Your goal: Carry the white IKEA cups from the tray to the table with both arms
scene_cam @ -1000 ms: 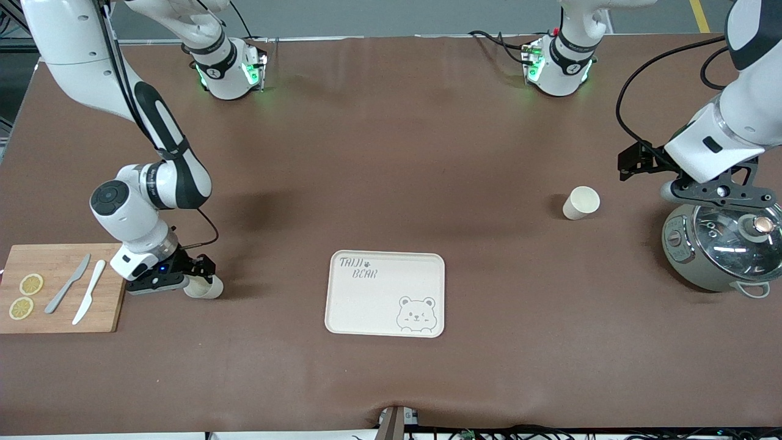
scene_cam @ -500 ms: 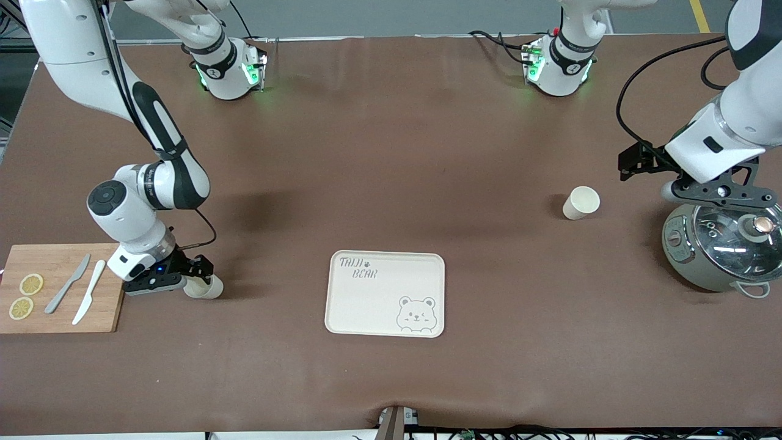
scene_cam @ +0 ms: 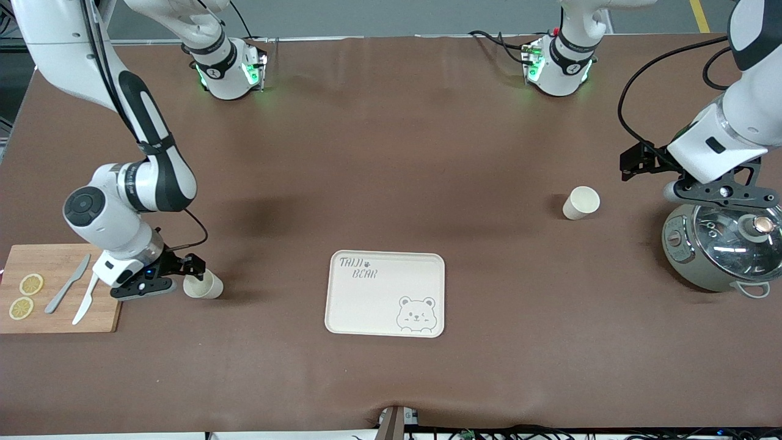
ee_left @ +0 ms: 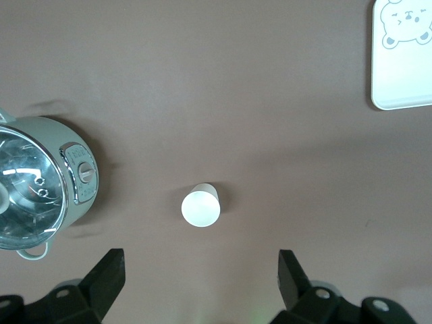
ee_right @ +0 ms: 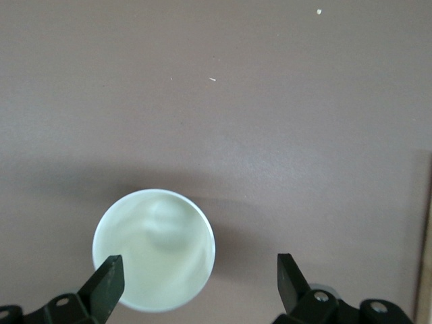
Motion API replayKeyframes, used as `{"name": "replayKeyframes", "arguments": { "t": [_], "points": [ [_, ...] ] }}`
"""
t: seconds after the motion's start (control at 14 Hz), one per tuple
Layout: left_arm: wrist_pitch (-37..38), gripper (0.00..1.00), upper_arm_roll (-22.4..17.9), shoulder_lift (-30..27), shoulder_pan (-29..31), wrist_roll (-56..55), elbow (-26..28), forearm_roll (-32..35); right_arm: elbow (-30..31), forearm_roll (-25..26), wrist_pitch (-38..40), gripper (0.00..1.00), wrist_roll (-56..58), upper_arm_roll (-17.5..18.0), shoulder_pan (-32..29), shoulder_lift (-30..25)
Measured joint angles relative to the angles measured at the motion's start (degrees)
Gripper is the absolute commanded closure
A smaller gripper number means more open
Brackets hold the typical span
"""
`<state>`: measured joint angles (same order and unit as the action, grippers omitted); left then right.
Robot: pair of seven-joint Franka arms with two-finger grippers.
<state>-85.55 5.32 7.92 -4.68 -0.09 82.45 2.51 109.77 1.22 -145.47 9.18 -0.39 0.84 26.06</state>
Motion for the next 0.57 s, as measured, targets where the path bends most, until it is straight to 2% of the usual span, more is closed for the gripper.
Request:
{"name": "replayKeyframes", "arguments": {
  "t": [0.29, 0.57],
  "points": [
    [0.0, 0.0, 0.0, 0.0, 0.0, 0.0, 0.0, 0.0, -2.8, 0.0, 9.7, 0.0, 0.0, 0.0, -0.6, -2.4],
    [-0.3, 0.0, 0.0, 0.1, 0.0, 0.0, 0.0, 0.0, -10.5, -0.7, 25.5, 0.0, 0.0, 0.0, -1.5, -5.0]
  ]
}}
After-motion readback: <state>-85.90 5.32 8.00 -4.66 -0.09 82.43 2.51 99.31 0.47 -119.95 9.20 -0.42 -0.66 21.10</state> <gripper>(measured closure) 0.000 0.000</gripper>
